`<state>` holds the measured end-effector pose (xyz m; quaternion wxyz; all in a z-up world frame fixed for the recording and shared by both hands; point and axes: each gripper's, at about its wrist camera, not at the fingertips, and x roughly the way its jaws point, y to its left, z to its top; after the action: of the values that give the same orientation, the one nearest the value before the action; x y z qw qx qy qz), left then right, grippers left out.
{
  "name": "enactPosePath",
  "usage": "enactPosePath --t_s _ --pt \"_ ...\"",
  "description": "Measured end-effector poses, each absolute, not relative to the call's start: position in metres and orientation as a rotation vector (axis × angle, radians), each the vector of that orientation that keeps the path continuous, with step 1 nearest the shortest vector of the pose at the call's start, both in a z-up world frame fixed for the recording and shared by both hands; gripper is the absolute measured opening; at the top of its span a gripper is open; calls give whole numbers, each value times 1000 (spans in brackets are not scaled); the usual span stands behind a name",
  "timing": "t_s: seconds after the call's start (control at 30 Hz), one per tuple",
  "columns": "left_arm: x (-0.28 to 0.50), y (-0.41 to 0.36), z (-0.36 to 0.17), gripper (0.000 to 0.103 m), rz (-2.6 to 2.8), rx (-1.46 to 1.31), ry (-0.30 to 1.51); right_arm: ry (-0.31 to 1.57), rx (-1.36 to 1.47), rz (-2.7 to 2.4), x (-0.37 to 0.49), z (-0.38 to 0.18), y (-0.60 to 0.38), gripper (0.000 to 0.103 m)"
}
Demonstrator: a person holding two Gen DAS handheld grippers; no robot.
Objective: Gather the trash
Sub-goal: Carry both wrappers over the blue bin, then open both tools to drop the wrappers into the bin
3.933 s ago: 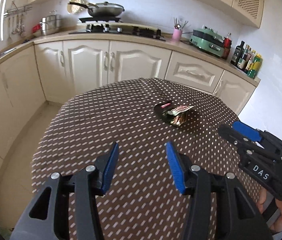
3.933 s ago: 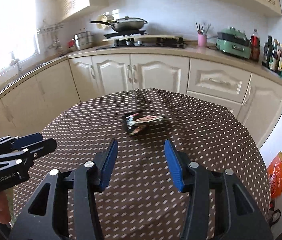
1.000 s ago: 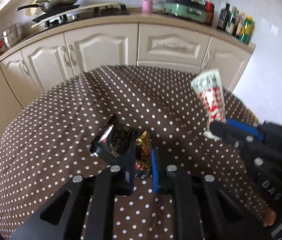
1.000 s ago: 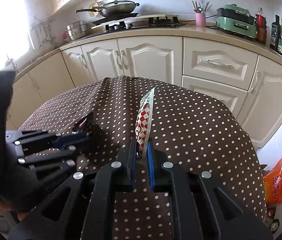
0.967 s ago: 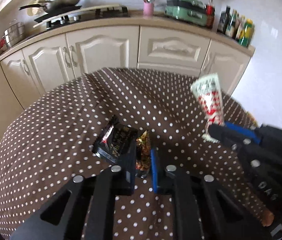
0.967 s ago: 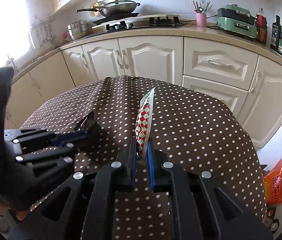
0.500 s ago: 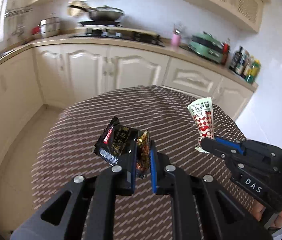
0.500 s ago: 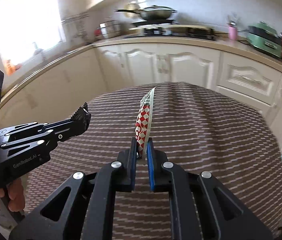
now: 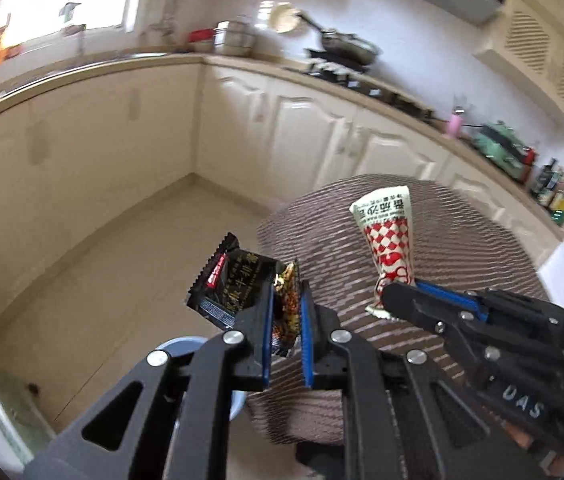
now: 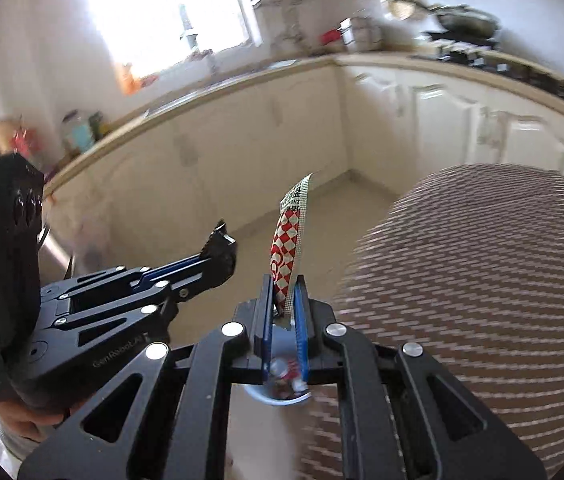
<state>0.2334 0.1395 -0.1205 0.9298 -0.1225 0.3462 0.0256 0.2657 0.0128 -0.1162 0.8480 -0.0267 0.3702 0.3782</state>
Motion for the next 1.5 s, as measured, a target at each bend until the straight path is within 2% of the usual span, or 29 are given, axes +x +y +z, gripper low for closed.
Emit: enactPosePath --t_s 0.2,0.4,0.57,0.63,0.77,1.13,1.27,1.5 --pt "224 204 -174 11 115 -340 785 870 -162 798 263 -172 76 9" --pt "242 237 -235 11 108 -432 886 971 -208 776 272 -224 103 9" --pt "261 253 -263 12 87 -469 932 1020 -233 753 285 -254 119 9" --pt "263 251 -267 15 76 -475 934 1025 -242 739 290 -258 122 9" --pt "268 253 -272 41 103 -481 926 1039 -241 730 296 -267 124 9" --pt "260 252 -269 45 158 -457 939 1070 -252 739 299 -279 133 10" --pt "254 254 -264 54 195 -439 932 1066 -252 741 301 -278 135 10" --pt "242 266 -252 60 222 -467 903 991 -236 739 307 -267 136 10"
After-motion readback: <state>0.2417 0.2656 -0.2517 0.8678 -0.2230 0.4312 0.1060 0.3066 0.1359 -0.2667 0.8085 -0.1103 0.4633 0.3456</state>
